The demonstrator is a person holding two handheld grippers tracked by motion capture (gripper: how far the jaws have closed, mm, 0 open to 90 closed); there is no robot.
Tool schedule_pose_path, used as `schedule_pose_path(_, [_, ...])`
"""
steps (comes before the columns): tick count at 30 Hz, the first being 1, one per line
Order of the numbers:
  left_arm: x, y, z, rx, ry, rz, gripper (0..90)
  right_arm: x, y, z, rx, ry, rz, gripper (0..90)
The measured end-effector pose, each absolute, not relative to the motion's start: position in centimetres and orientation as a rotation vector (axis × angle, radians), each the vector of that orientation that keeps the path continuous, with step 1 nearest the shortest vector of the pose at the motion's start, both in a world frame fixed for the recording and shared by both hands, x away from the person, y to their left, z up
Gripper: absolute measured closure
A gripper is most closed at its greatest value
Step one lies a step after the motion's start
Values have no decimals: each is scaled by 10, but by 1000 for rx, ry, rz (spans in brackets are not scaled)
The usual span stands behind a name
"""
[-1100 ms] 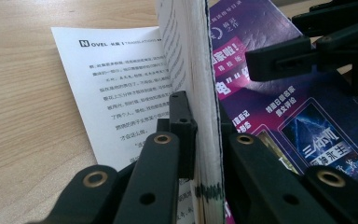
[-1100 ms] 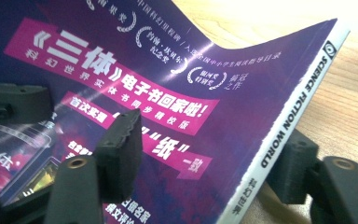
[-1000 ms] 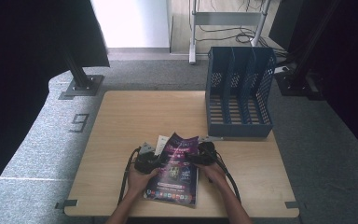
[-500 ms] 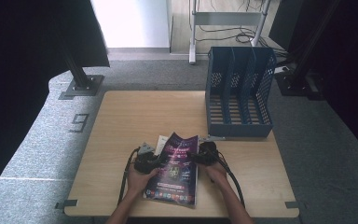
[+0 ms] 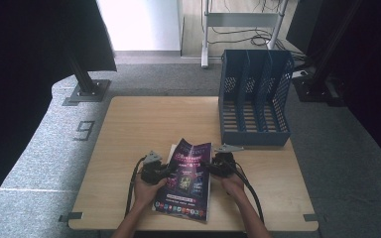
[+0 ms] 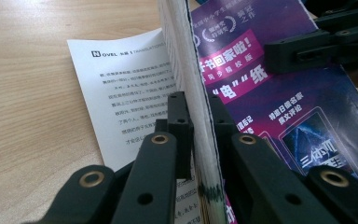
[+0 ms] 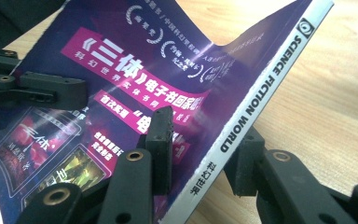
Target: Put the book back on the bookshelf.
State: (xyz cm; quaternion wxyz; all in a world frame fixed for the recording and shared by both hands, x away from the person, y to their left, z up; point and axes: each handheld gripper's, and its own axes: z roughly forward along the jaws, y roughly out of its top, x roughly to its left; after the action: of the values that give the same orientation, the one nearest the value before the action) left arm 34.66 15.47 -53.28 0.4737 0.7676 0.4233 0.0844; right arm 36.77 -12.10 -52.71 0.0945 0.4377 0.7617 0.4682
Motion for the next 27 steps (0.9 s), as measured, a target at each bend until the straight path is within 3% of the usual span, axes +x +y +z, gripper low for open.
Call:
schedule_pose_path(10, [337, 153, -510, 1848, 948, 284, 838, 355, -128, -511, 1211, 2178, 1468, 670])
schedule_pose_path(27, [336, 155, -493, 1837, 897, 306, 842, 342, -131, -487, 1065, 2105, 1539, 691])
